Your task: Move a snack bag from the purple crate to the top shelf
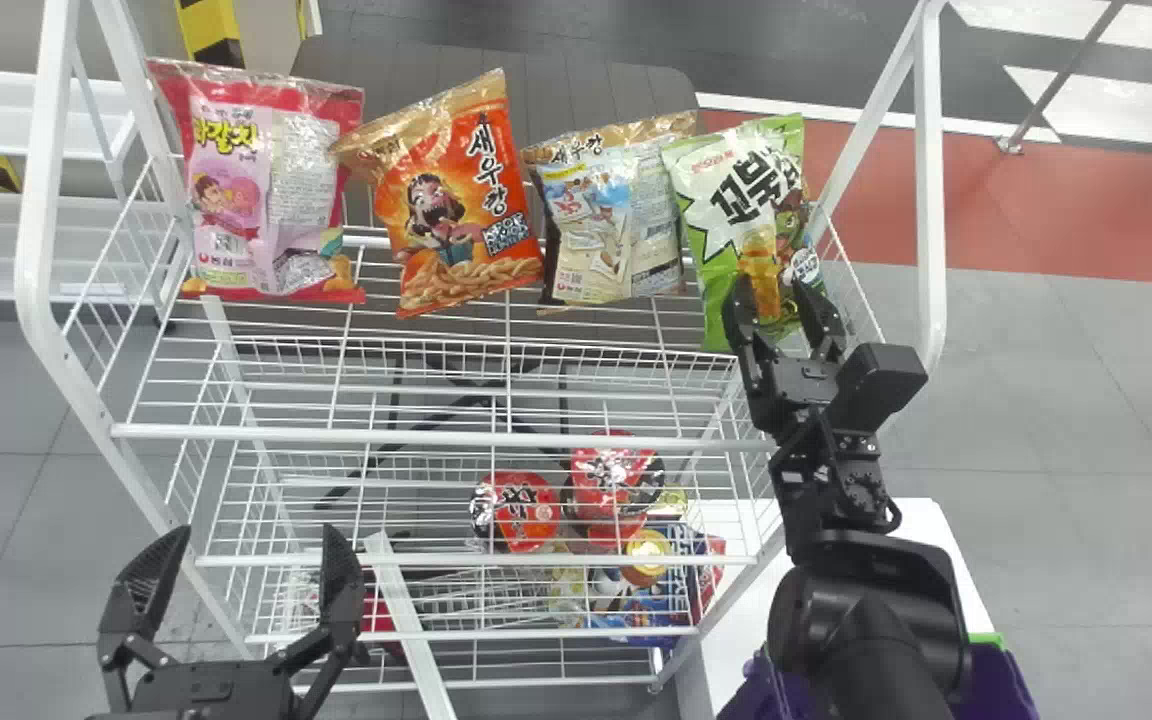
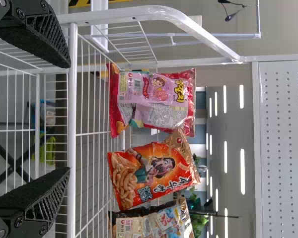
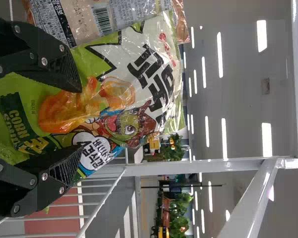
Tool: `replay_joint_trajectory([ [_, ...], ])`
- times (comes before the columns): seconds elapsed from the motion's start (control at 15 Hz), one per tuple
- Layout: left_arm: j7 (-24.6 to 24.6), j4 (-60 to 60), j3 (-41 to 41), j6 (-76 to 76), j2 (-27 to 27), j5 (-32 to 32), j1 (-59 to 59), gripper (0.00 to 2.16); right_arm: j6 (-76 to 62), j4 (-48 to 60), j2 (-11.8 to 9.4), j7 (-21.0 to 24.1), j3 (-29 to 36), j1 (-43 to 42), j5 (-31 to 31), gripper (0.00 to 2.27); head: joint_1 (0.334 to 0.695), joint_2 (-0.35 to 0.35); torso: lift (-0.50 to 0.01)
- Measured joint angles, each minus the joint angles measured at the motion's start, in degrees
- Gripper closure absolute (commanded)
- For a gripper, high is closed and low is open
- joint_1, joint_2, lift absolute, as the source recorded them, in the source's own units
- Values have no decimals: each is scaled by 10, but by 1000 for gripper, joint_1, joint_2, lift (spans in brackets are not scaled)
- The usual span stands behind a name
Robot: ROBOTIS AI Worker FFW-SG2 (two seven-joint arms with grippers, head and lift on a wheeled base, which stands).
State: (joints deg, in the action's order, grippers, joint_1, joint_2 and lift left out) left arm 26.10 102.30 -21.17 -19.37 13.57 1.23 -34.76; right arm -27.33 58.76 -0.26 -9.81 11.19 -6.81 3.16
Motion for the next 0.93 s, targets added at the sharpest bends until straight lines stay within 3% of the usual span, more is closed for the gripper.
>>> replay_joint_trajectory([
  [0.93,3,-1,2,3,1,0,0,63,12,37,0,1,-23,16,0,478,695,-152,2],
])
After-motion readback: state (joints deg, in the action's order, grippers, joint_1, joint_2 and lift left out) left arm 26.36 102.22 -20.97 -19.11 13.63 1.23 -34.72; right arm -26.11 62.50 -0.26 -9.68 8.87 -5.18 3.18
